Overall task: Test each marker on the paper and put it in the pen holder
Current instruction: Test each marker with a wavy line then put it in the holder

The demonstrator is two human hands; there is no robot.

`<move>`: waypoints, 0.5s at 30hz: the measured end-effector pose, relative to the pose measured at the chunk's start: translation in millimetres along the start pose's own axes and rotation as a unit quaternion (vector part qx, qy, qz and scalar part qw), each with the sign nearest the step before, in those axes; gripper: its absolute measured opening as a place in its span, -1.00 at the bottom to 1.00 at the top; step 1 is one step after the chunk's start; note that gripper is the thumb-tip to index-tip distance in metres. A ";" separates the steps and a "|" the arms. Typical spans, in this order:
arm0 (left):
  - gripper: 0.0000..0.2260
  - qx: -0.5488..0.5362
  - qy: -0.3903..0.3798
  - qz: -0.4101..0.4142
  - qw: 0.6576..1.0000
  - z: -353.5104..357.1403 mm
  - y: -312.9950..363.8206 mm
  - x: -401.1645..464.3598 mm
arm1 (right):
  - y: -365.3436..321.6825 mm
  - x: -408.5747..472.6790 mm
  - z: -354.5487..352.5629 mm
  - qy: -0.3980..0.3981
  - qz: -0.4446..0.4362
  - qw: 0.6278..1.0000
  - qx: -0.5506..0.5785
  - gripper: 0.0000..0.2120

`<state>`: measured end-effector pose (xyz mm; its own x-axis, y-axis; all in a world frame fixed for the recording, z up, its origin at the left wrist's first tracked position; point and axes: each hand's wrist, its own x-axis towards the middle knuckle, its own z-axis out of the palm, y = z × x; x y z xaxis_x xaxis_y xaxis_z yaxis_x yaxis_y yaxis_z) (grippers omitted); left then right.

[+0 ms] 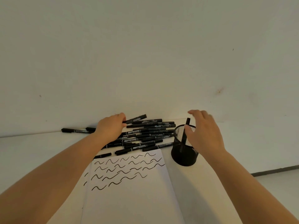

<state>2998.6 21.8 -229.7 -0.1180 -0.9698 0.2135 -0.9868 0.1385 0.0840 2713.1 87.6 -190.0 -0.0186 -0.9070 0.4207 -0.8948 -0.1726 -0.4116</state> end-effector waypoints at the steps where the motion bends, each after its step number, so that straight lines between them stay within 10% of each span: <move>1: -0.85 -0.032 0.015 0.001 0.999 -6.2 4.0 -9.0 | -3.1 -2.8 -3.7 0.031 -0.010 0.999 -0.006 -0.61; 6: -0.91 -0.225 0.033 0.010 0.974 -36.3 33.1 -69.4 | -36.3 -36.9 -12.5 0.112 -0.060 0.983 0.130 -0.82; 15: -0.92 -0.359 -0.003 0.057 0.931 -37.7 65.6 -168.0 | -90.3 -110.0 20.7 -0.161 0.069 0.881 0.439 -0.89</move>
<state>2957.9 201.4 -223.3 -0.2197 -0.9416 0.2554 -0.6391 0.3367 0.6915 2805.1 195.0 -215.9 0.1536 -0.9802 0.1251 -0.2009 -0.1550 -0.9673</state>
